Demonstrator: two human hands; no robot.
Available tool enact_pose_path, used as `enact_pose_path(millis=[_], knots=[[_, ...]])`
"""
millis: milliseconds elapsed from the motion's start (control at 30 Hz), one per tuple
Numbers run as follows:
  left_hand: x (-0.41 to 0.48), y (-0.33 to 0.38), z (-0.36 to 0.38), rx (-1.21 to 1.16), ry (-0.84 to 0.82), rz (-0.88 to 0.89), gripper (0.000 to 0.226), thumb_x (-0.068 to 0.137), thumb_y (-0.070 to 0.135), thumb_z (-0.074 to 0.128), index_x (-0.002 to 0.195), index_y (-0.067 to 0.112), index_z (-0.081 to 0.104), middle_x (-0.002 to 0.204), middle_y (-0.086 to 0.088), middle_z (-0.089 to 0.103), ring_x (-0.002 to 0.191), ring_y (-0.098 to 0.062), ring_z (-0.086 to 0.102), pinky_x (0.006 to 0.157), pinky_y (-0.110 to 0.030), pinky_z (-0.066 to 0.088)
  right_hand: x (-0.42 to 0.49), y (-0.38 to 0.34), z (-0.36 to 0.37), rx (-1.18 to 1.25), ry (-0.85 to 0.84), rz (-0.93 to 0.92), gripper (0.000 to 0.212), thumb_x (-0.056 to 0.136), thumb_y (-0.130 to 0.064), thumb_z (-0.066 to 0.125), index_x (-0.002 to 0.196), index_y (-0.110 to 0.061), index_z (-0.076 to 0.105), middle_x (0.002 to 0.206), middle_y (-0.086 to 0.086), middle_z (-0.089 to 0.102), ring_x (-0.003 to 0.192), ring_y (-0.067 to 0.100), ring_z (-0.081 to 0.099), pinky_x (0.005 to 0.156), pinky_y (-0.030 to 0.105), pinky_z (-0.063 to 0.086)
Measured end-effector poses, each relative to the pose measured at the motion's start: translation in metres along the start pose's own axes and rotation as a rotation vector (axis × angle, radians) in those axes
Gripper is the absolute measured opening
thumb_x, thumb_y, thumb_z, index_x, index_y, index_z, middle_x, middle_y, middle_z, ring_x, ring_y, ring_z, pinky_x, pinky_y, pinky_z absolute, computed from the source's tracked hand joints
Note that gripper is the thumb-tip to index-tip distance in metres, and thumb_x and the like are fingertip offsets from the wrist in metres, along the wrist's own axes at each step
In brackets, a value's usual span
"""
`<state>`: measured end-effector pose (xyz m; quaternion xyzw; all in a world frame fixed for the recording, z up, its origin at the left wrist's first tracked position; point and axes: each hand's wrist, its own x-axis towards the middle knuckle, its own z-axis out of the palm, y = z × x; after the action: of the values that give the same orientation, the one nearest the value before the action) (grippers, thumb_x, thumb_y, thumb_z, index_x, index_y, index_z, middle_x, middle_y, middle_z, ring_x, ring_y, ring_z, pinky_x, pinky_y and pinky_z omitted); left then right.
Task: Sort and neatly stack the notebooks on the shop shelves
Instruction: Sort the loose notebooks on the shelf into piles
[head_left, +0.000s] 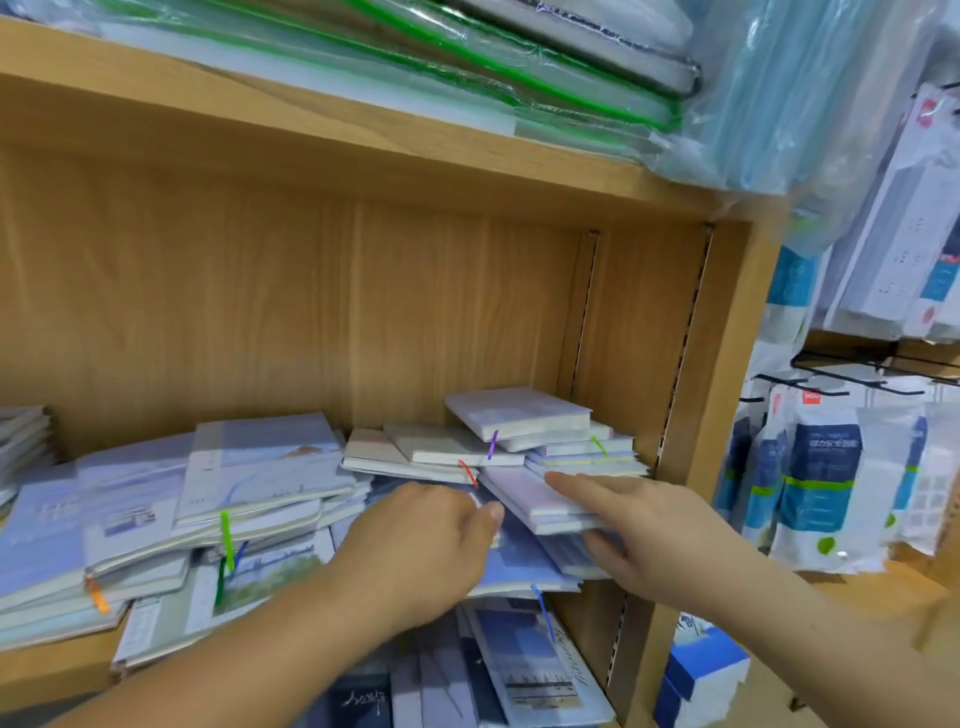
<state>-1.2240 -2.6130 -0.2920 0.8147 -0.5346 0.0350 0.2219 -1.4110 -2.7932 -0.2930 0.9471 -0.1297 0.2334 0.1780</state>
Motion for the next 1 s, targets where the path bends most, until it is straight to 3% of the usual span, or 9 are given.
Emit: enact_pose_path(millis=[100,200,267,367,467,567,667,800,1000], knots=[[0.02,0.035,0.005,-0.439,-0.087,-0.238,0.04,0.098,0.045,0.046,0.075,0.016,0.06,0.064,0.0,0.06,0.064,-0.025,0.056,0.056,-0.027,0.038,-0.002,0.0,0.004,0.054,0.071,0.057,0.044,0.088,-0.035,0.061,0.13,-0.027,0.065,0.11,-0.006,0.075,0.088,0.024,0.073,0.059,0.033,0.056],[0.033,0.062,0.009,-1.146,-0.243,-0.479,0.031,0.102,0.043,0.05,0.102,0.017,0.066,0.067,-0.008,0.065,0.054,-0.023,0.058,0.043,-0.019,0.033,-0.005,0.006,0.002,0.167,0.122,0.179,0.041,0.092,-0.052,0.062,0.125,-0.028,0.07,0.112,-0.009,0.073,0.101,0.019,0.069,0.07,0.037,0.058],[0.035,0.068,0.015,-1.326,-0.201,-0.506,0.027,0.103,0.034,0.058,0.113,0.01,0.065,0.076,-0.013,0.07,0.049,-0.019,0.062,0.039,-0.021,0.04,-0.01,0.015,0.002,0.065,0.14,0.15,0.041,0.086,-0.05,0.066,0.121,-0.029,0.072,0.11,-0.009,0.073,0.101,0.019,0.07,0.07,0.036,0.06],[0.033,0.076,0.025,-1.429,-0.096,-0.555,0.014,0.1,0.01,0.06,0.113,0.005,0.064,0.085,-0.018,0.074,0.047,-0.02,0.066,0.048,-0.028,0.055,-0.02,0.04,0.001,-0.113,-0.132,0.234,0.065,0.087,-0.039,0.06,0.148,-0.05,0.042,0.135,-0.017,0.059,0.116,0.018,0.063,0.079,0.033,0.057],[0.035,0.08,0.031,-1.459,-0.028,-0.636,0.013,0.1,0.006,0.056,0.112,0.004,0.061,0.063,-0.012,0.073,0.044,-0.019,0.066,0.054,-0.031,0.059,-0.027,0.057,0.007,-0.113,-0.221,0.284,0.075,0.096,-0.031,0.045,0.152,-0.062,0.004,0.147,-0.021,0.043,0.116,0.014,0.062,0.075,0.03,0.054],[0.038,0.08,0.027,-1.495,0.01,-0.647,0.014,0.1,0.006,0.054,0.111,0.0,0.061,0.056,-0.012,0.069,0.044,-0.019,0.063,0.055,-0.029,0.052,-0.02,0.057,0.01,-0.12,-0.14,0.31,0.067,0.097,-0.021,0.046,0.148,-0.057,0.019,0.138,-0.012,0.047,0.108,0.017,0.064,0.071,0.031,0.053],[0.04,0.081,0.007,-1.603,0.074,-0.605,0.008,0.098,0.003,0.057,0.098,-0.002,0.062,0.055,-0.013,0.066,0.042,-0.019,0.06,0.04,-0.023,0.048,-0.009,0.054,-0.001,-0.168,-0.035,0.373,0.064,0.091,-0.013,0.059,0.14,-0.049,0.04,0.128,-0.01,0.052,0.099,0.018,0.063,0.06,0.029,0.048],[0.043,0.081,-0.029,-1.729,0.105,-0.526,0.011,0.098,0.006,0.058,0.102,-0.003,0.063,0.06,-0.015,0.069,0.045,-0.019,0.063,0.04,-0.022,0.05,0.008,0.047,-0.034,-0.132,0.139,0.365,0.062,0.075,0.007,0.067,0.123,-0.033,0.058,0.097,-0.001,0.055,0.072,0.024,0.057,0.042,0.031,0.035],[0.023,0.089,-0.05,-1.882,0.164,-0.473,0.011,0.098,0.003,0.06,0.106,-0.004,0.062,0.068,-0.015,0.074,0.053,-0.023,0.07,0.047,-0.023,0.056,0.003,0.016,-0.066,-0.076,0.305,0.432,0.06,0.082,0.009,0.069,0.133,-0.022,0.061,0.122,0.012,0.062,0.093,0.035,0.064,0.06,0.044,0.058]])
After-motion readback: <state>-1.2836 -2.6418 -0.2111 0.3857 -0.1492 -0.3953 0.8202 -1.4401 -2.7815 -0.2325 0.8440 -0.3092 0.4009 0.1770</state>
